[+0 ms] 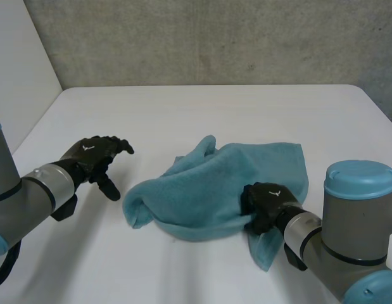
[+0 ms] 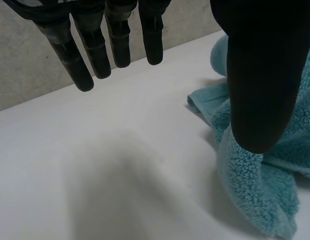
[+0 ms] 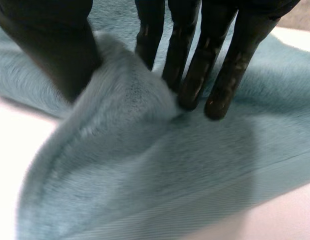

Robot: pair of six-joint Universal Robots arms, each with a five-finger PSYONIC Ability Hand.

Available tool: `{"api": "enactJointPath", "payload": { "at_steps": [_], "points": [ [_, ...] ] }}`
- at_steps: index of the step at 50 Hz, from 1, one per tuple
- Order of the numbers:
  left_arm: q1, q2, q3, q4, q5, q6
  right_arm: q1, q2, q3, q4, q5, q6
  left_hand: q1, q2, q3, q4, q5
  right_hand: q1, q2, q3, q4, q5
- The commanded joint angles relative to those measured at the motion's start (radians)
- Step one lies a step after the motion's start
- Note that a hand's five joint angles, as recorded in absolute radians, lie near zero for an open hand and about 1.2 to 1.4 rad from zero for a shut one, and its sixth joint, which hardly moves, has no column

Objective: Fold the laundry

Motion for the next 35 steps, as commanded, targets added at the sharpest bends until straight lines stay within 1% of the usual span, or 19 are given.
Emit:
{"api": "enactJointPath", "payload": {
  "at_steps": [1,4,8,9,11,12,14,18,20,22,25,30,35],
  "points": [
    [-0.008,0.034,-0.035,-0.003,0.012,-0.001,-0.012,-0.080,-0.032,-0.046,0.026,-0.088,0.009,0.022,0.020,0.026,0.034,0.497,0.363,0.367,0.365,0.401],
    [-0.014,0.043,-0.049,-0.003,0.012,-0.001,-0.012,-0.186,-0.082,-0.038,0.024,-0.092,0.009,0.022,0.020,0.026,0.034,0.497,0.363,0.367,0.365,0.401],
    [-0.042,0.059,-0.073,0.009,0.009,-0.007,-0.016,-0.275,-0.136,-0.016,0.021,-0.115,0.003,0.016,0.014,0.020,0.028,0.497,0.363,0.367,0.365,0.401],
    [-0.053,0.059,-0.081,0.017,0.006,-0.008,-0.015,-0.313,-0.168,0.011,0.021,-0.124,-0.011,0.001,-0.001,0.006,0.013,0.497,0.363,0.367,0.365,0.401],
    [-0.056,0.056,-0.086,0.035,0.001,-0.013,-0.015,-0.333,-0.185,0.028,0.023,-0.129,-0.023,-0.011,-0.013,-0.006,0.002,0.497,0.363,0.367,0.365,0.401],
    [-0.057,0.051,-0.089,0.046,0.000,-0.016,-0.015,-0.361,-0.231,0.090,0.018,-0.143,-0.041,-0.028,-0.030,-0.023,-0.016,0.497,0.363,0.367,0.365,0.401],
    [-0.059,0.045,-0.104,0.078,-0.003,-0.016,-0.015,-0.364,-0.265,0.137,0.017,-0.157,-0.111,-0.099,-0.100,-0.094,-0.086,0.497,0.363,0.367,0.365,0.401],
    [-0.063,0.026,-0.127,0.111,-0.003,-0.033,-0.015,-0.370,-0.337,0.215,0.020,-0.206,-0.109,-0.096,-0.098,-0.091,-0.084,0.497,0.363,0.367,0.365,0.401],
    [-0.070,0.010,-0.129,0.118,-0.003,-0.066,-0.015,-0.373,-0.371,0.230,0.027,-0.235,-0.103,-0.090,-0.092,-0.085,-0.078,0.497,0.363,0.367,0.365,0.401],
    [-0.074,0.006,-0.129,0.118,-0.002,-0.080,-0.015,-0.376,-0.392,0.232,0.029,-0.249,-0.103,-0.090,-0.092,-0.085,-0.078,0.497,0.363,0.367,0.365,0.401],
    [-0.102,0.002,-0.127,0.123,0.000,-0.145,-0.015,-0.382,-0.423,0.238,0.029,-0.255,-0.094,-0.081,-0.083,-0.077,-0.069,0.497,0.363,0.367,0.365,0.401],
    [-0.125,-0.007,-0.127,0.138,-0.003,-0.185,-0.004,-0.395,-0.484,0.258,0.032,-0.258,-0.079,-0.067,-0.068,-0.062,-0.054,0.497,0.363,0.367,0.365,0.401],
    [-0.178,-0.038,-0.116,0.134,-0.011,-0.217,-0.013,-0.392,-0.541,0.263,0.047,-0.258,-0.009,0.004,0.002,0.009,0.016,0.497,0.363,0.367,0.365,0.401]
  ]
}}
